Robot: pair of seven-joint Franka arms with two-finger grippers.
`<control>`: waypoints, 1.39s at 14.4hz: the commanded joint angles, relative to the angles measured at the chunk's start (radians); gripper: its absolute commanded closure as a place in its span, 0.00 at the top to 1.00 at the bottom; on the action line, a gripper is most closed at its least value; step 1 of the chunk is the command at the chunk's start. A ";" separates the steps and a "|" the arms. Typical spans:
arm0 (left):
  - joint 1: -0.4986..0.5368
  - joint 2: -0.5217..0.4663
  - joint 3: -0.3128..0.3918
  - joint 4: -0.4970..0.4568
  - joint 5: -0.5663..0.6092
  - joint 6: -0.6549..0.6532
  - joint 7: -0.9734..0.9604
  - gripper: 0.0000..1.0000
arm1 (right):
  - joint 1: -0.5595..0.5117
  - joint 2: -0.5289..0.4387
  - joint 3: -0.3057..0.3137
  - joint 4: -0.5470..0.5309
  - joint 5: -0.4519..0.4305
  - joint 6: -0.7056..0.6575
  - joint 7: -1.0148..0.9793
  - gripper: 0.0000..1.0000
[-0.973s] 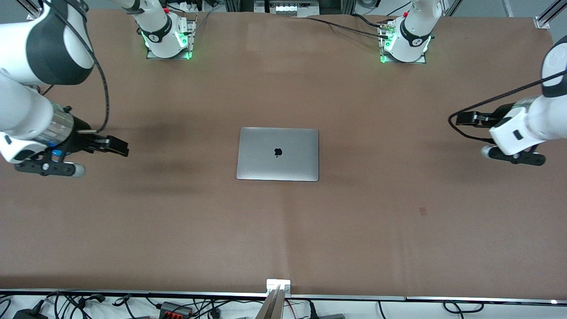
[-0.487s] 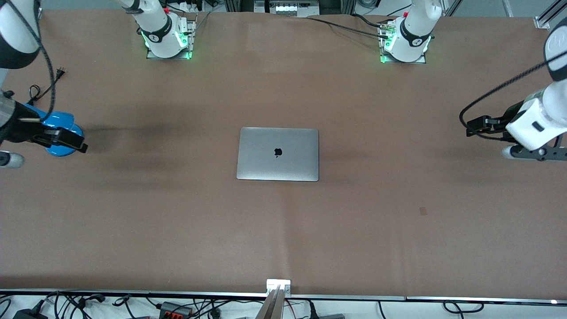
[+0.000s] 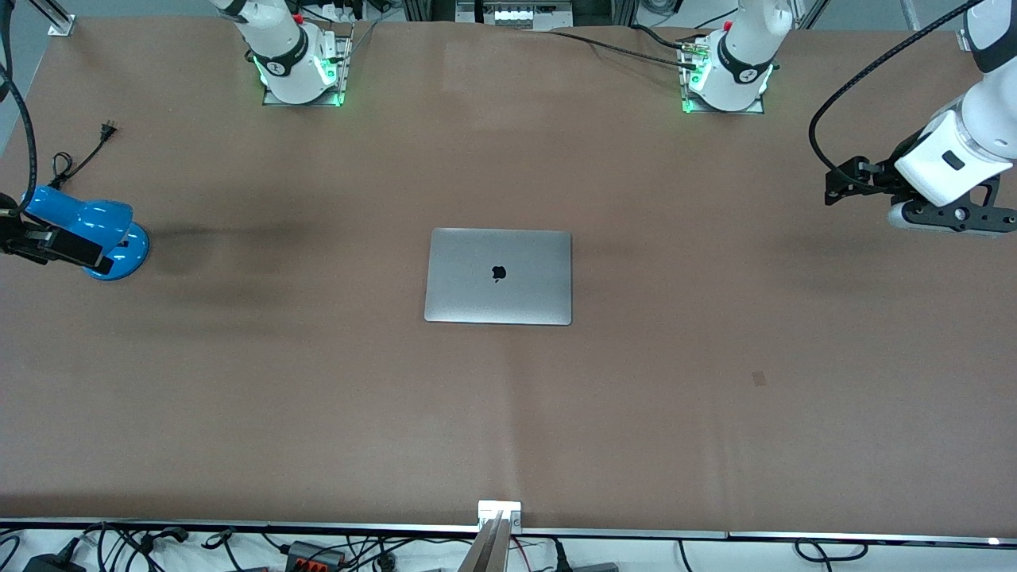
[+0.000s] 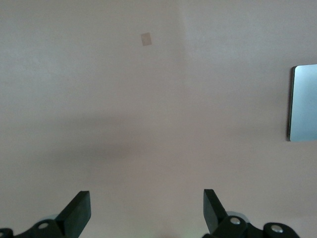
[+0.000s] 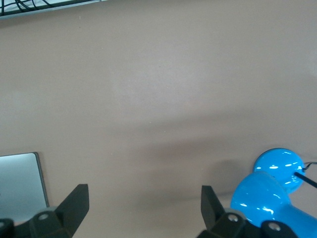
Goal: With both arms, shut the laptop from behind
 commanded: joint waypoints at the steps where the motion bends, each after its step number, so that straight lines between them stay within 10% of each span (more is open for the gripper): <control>1: -0.041 0.010 0.058 0.014 -0.012 -0.013 0.012 1.00 | -0.014 -0.038 0.030 -0.025 -0.028 -0.003 -0.054 1.00; 12: -0.024 -0.016 0.052 0.002 -0.004 -0.065 0.019 1.00 | 0.012 -0.293 0.028 -0.403 -0.083 0.138 -0.053 1.00; 20: -0.008 -0.033 0.047 0.008 0.005 -0.091 0.021 1.00 | 0.012 -0.336 0.026 -0.414 -0.078 0.067 -0.074 1.00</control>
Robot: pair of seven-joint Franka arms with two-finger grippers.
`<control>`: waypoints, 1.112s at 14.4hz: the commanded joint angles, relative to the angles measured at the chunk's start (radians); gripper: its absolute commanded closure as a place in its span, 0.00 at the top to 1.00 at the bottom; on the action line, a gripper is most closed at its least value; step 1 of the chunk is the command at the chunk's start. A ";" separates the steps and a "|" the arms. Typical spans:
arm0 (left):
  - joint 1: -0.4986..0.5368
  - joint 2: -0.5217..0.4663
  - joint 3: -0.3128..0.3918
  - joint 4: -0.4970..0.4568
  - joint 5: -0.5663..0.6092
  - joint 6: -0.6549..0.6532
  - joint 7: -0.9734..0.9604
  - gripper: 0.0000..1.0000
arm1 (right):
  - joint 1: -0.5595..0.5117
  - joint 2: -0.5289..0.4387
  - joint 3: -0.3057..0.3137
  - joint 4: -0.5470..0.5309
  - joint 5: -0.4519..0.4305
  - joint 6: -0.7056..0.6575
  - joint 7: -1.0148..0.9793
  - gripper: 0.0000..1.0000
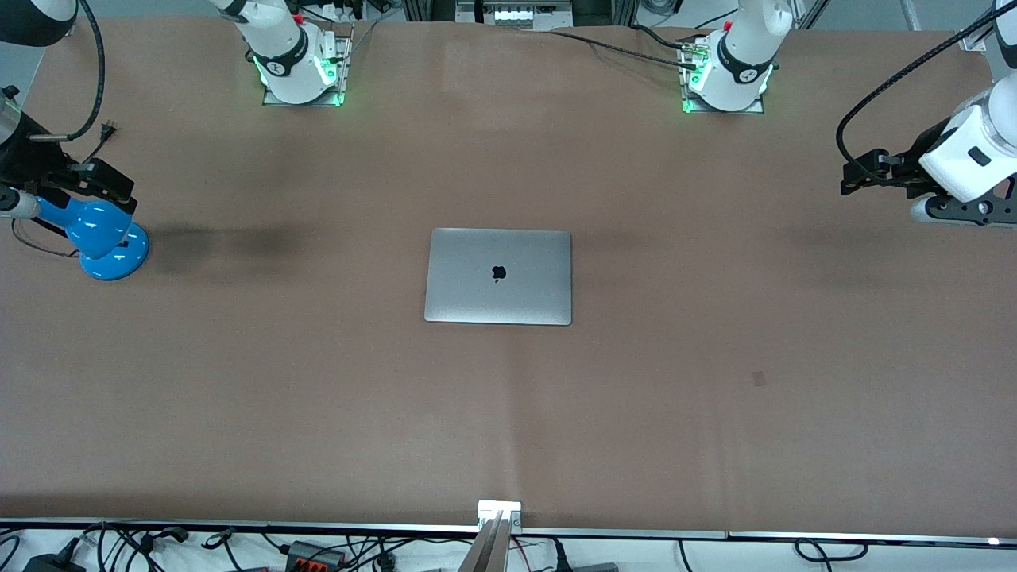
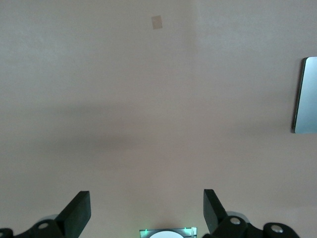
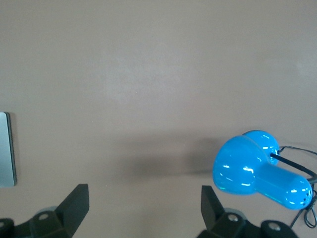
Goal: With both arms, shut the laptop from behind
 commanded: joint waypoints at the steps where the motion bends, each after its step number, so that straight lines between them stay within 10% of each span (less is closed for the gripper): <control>1: 0.004 -0.025 -0.002 0.007 0.005 -0.023 0.018 1.00 | 0.001 -0.032 -0.001 -0.019 0.020 -0.040 -0.030 1.00; 16: 0.005 -0.028 0.000 0.005 0.005 -0.025 0.018 1.00 | 0.001 -0.035 -0.002 -0.021 0.027 -0.039 0.008 1.00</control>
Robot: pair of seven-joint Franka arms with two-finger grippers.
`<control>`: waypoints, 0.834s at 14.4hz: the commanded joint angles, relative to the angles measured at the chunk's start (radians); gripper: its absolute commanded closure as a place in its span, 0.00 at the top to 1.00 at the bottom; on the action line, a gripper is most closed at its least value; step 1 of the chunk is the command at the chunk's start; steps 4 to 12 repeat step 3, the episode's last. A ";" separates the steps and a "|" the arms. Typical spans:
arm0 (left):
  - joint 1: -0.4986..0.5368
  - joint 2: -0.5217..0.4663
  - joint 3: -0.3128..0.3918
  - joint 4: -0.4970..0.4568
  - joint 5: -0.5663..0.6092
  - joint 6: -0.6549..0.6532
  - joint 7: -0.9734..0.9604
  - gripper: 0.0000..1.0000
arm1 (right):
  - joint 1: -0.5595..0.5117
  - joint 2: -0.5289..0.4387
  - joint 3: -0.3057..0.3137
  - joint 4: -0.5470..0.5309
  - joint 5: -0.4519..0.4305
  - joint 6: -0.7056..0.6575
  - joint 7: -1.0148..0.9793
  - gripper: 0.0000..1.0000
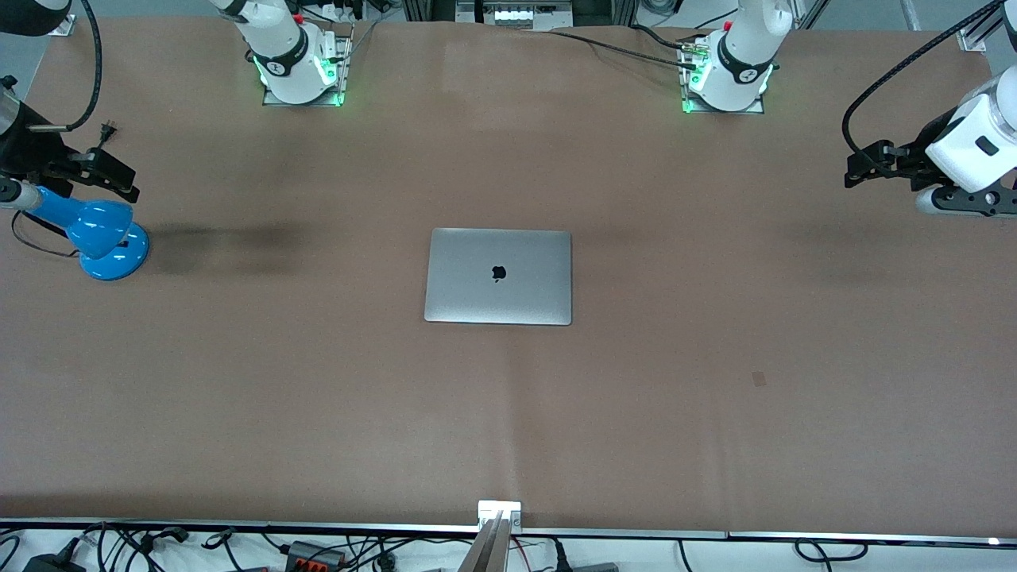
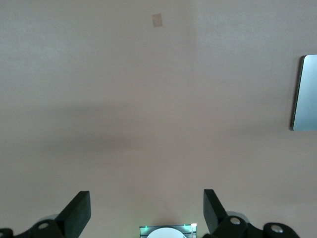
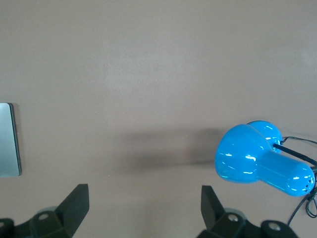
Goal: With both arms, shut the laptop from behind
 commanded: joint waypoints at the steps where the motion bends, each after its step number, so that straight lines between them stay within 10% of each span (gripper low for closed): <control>1: 0.004 -0.014 0.000 0.004 0.005 -0.013 0.018 1.00 | 0.001 -0.024 -0.001 -0.020 0.016 -0.001 0.005 1.00; 12: 0.004 -0.014 -0.002 0.005 0.005 -0.019 0.016 1.00 | 0.001 -0.023 -0.001 -0.020 0.016 0.001 0.007 1.00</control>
